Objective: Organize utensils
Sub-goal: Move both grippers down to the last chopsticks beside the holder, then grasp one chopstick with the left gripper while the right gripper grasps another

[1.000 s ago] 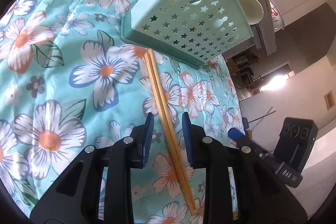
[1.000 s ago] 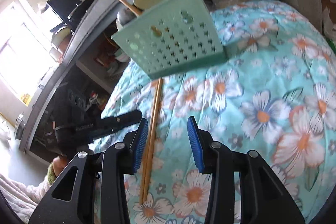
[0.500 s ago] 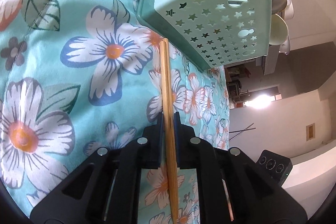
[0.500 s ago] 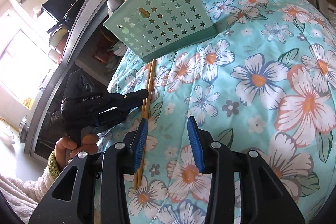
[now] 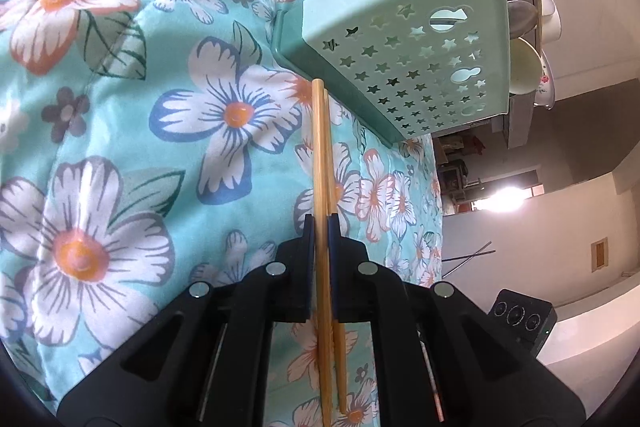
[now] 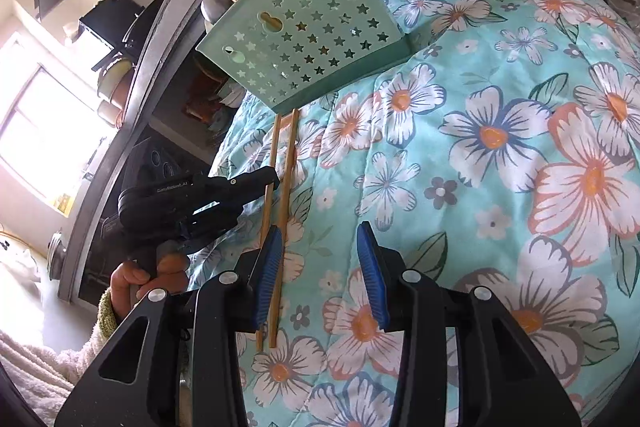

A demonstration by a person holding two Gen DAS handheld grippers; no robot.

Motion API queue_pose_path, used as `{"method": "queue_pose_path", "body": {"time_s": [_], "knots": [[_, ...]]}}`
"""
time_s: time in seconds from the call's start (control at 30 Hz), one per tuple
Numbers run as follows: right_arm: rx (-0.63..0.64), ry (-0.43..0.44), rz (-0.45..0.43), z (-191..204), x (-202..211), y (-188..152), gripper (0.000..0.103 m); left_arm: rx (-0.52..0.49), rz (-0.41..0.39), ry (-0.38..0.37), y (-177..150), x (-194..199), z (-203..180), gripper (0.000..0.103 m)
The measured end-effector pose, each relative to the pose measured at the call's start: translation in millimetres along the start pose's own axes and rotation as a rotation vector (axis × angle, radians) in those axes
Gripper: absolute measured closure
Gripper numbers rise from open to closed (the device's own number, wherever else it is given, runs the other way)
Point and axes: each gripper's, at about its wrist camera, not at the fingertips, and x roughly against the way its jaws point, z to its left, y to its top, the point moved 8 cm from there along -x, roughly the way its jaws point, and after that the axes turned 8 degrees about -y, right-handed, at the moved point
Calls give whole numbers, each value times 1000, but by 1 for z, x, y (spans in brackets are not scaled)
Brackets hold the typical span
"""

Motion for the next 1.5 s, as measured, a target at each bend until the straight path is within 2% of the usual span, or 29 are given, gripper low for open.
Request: {"method": "queue_pose_path", "body": {"time_s": [0.3, 0.5, 0.57, 0.67, 0.73, 0.83, 1.0, 1.17, 1.33, 1.5], "knots": [[76, -6, 52, 33, -24, -4, 64, -171, -30, 170, 4, 14, -4, 97], [167, -92, 74, 47, -42, -8, 64, -204, -28, 203, 3, 13, 1, 97], [193, -134, 79, 48, -48, -9, 68, -209, -29, 206, 4, 13, 1, 97], [213, -174, 90, 47, -55, -12, 82, -210, -28, 206, 2, 7, 0, 97], [217, -163, 93, 50, -57, -13, 91, -207, -28, 203, 2, 6, 1, 97], [222, -156, 91, 56, -58, -13, 98, -208, -29, 204, 1, 6, 1, 97], [195, -158, 85, 54, -54, -10, 99, -209, -30, 205, 1, 7, 2, 97], [147, -108, 124, 45, -53, -12, 99, -208, -30, 212, 1, 6, 2, 97], [165, -117, 139, 46, -58, -14, 90, -209, -30, 213, 1, 6, 2, 97], [200, -147, 143, 52, -66, -16, 89, -210, -29, 215, 1, 5, 2, 97]]}}
